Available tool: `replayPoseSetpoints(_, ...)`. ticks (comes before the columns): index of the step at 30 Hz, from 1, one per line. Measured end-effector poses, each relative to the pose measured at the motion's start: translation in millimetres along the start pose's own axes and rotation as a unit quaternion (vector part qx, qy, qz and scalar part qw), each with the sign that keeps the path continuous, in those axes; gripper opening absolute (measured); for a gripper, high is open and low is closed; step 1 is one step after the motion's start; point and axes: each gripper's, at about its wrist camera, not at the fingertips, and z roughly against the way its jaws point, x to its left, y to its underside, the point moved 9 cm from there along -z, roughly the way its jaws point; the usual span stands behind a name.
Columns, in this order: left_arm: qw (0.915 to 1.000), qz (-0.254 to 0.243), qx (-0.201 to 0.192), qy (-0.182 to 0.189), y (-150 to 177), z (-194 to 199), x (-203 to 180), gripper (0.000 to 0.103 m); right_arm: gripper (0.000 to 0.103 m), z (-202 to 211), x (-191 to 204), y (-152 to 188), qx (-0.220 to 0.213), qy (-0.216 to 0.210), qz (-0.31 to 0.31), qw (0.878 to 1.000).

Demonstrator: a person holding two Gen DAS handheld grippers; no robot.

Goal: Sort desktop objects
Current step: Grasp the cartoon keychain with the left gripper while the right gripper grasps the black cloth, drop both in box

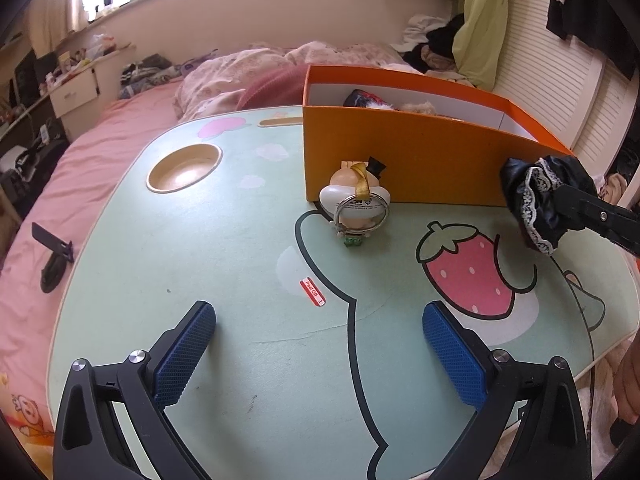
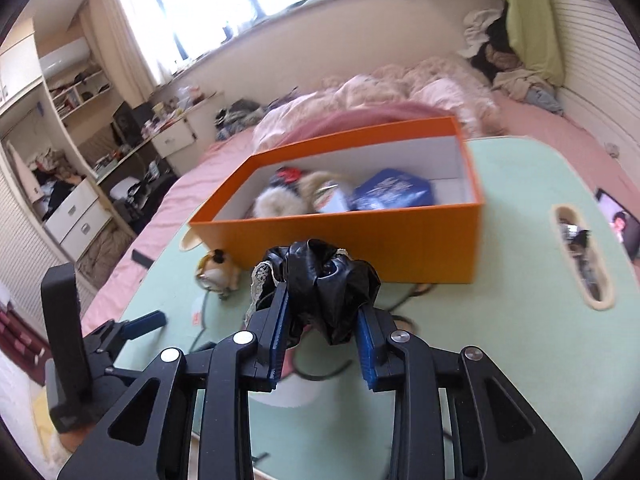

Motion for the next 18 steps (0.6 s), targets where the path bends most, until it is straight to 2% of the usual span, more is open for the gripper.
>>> replayPoseSetpoints(3,0.9999,0.005,-0.003,0.015,-10,-1,-3,0.103,0.031,4,-10,-6,-0.008,0.011,-0.004,1.000)
replayPoseSetpoints(6,0.9988,0.027,-0.042,-0.002,-39,2,2,0.103,0.031,5,-15,-5,-0.007,0.000,-0.016,1.000)
replayPoseSetpoints(8,0.9982,0.035,-0.048,0.007,-55,-4,0,0.102,0.031,3,-16,-3,-0.005,-0.002,-0.014,1.000)
replayPoseSetpoints(10,0.9988,0.036,-0.031,0.012,-60,-18,-4,0.086,0.031,3,-16,-1,-0.002,0.001,-0.011,1.000)
replayPoseSetpoints(12,0.9987,0.047,-0.012,0.016,-57,-29,-4,0.037,0.031,6,-17,2,-0.002,-0.001,-0.012,1.000)
replayPoseSetpoints(15,0.9965,0.061,-0.019,0.053,-47,-21,-9,0.035,0.031,8,-18,2,-0.005,0.003,-0.009,1.000)
replayPoseSetpoints(18,0.9969,0.047,-0.027,0.056,-34,-4,-12,0.036,0.031,11,-20,1,-0.011,0.006,-0.004,1.000)
